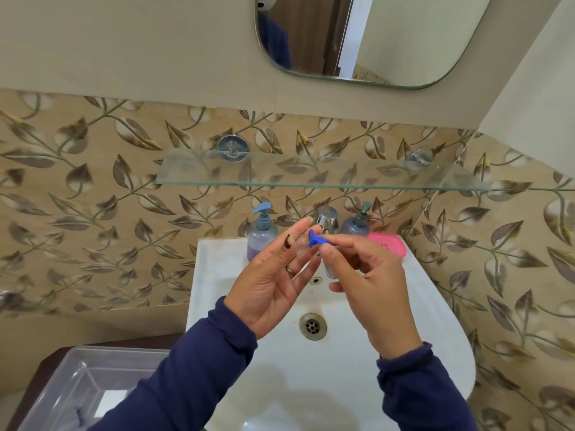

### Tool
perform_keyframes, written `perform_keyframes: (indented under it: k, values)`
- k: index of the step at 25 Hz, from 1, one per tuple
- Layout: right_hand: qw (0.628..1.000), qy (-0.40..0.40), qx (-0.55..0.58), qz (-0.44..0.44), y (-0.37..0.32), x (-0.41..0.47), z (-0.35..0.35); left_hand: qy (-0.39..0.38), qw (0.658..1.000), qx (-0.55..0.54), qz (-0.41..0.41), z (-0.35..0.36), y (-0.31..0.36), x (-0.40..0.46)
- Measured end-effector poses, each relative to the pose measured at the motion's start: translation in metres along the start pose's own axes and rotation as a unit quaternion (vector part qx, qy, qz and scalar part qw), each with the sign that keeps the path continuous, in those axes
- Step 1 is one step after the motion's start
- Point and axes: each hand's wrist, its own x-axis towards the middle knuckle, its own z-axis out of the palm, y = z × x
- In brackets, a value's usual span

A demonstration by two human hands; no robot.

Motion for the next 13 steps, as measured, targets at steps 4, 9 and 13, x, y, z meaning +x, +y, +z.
perform_keyframes:
  k: [4, 9, 13]
  values:
    - [0.995, 0.010, -0.079, -0.063, -0.0006, -0.0034, 0.0040, -0.022, 1.000, -0.001, 0.008, 0.0017, 0.0004, -0.0005]
    - [0.986, 0.037, -0.126, -0.102, 0.0000, 0.0003, 0.0025, -0.024, 1.000, 0.016, 0.005, 0.0018, -0.0010, -0.0016]
    - [0.973, 0.087, -0.169, -0.133, 0.0007, 0.0007, 0.0063, -0.025, 1.000, 0.006, 0.001, 0.0027, -0.0019, -0.0003]
